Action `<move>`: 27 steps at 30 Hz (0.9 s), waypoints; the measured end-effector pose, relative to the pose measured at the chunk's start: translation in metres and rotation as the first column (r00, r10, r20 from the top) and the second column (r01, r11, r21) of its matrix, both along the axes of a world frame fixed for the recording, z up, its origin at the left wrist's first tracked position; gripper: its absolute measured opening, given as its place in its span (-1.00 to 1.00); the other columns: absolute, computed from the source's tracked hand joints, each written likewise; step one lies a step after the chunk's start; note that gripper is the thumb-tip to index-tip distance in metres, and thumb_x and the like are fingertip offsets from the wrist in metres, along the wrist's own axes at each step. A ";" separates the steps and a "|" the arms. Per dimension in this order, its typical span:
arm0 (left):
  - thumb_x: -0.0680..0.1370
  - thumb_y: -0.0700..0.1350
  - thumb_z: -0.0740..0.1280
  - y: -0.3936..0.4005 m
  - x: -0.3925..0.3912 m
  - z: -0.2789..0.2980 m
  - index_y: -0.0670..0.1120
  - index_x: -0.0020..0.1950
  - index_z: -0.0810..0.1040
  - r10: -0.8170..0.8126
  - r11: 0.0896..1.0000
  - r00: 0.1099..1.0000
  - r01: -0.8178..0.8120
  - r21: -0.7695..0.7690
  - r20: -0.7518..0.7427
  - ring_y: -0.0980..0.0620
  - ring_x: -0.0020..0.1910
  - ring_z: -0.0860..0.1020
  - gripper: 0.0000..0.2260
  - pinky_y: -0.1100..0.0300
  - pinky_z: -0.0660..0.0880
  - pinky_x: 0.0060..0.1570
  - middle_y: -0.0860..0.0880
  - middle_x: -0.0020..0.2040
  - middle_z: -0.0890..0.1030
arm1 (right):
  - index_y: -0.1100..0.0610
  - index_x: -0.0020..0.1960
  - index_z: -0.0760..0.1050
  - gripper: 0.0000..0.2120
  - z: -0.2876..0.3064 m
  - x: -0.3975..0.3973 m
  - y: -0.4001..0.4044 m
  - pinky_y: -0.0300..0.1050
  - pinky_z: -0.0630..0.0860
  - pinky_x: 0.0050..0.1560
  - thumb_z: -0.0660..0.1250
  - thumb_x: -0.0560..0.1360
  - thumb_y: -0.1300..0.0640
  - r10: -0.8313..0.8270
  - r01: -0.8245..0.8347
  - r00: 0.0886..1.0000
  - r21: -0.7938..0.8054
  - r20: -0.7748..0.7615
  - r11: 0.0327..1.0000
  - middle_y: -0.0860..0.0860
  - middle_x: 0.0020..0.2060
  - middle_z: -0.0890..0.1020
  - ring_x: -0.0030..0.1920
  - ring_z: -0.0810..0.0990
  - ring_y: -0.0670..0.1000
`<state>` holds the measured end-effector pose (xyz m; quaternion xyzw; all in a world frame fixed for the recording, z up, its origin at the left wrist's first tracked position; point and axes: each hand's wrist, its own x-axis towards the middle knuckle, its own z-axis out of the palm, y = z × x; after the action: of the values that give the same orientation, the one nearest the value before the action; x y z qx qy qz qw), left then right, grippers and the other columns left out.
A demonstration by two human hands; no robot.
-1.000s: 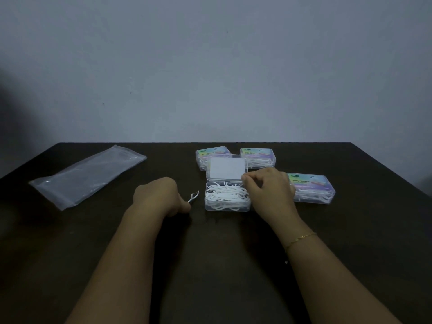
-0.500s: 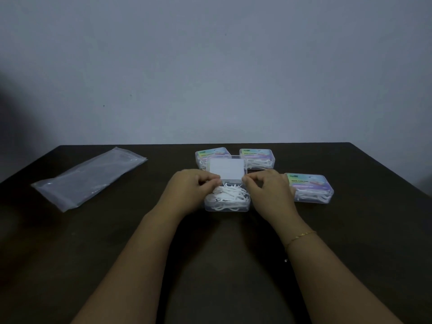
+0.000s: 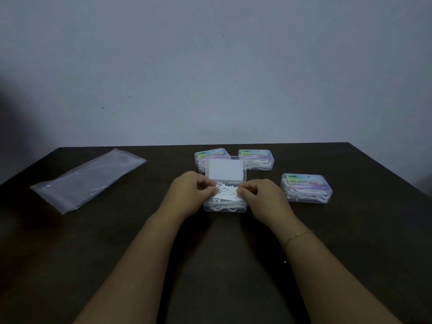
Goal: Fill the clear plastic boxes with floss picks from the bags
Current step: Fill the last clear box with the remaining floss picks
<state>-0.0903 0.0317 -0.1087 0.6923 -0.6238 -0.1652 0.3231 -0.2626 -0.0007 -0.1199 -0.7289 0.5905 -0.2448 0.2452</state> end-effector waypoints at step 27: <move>0.35 0.05 0.54 -0.005 0.014 -0.009 0.14 0.26 0.52 -0.201 0.947 0.973 0.223 0.231 -0.117 0.23 0.04 0.57 -0.50 0.26 0.46 0.12 0.19 0.08 0.64 | 0.14 -0.25 0.52 -0.76 0.015 -0.010 0.003 -0.08 0.51 -0.13 0.26 0.56 0.08 -0.151 0.138 0.987 0.187 0.054 0.973 0.06 -0.25 0.57 -0.21 0.53 0.01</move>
<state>-0.0765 0.0265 -0.1173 0.6471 -0.6541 -0.3056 0.2448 -0.2726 0.0021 -0.1051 -0.6496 0.6533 -0.2316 0.3124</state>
